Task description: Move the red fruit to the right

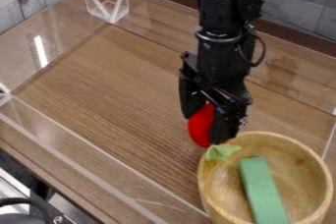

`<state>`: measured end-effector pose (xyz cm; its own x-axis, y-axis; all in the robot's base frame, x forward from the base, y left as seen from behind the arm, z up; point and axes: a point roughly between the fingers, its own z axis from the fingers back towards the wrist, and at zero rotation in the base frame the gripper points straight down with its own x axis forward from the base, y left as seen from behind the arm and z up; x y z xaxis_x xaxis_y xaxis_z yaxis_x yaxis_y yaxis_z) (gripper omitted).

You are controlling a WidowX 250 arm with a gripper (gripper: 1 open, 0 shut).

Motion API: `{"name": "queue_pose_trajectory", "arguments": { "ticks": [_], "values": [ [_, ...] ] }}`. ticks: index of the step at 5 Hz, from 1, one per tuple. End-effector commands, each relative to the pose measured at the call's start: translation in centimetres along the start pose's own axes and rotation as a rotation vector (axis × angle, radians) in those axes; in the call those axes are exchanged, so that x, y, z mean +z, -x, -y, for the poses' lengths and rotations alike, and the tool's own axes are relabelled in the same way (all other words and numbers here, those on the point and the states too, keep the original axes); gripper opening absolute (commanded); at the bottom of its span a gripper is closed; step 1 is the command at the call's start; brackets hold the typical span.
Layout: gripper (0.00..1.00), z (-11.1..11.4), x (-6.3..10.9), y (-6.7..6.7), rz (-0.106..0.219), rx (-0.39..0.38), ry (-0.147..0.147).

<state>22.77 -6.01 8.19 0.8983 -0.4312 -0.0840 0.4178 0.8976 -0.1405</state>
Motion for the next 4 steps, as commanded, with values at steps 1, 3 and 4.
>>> {"name": "queue_pose_trajectory", "arguments": {
  "ticks": [1,3,4],
  "values": [
    [0.0,-0.35,1.51,-1.08,0.062,0.008,-0.013],
    [1.0,-0.88,1.45,-1.26,0.054,0.033,-0.006],
    [1.0,-1.12,1.38,-1.33,0.049,0.044,-0.004]
  ]
}}
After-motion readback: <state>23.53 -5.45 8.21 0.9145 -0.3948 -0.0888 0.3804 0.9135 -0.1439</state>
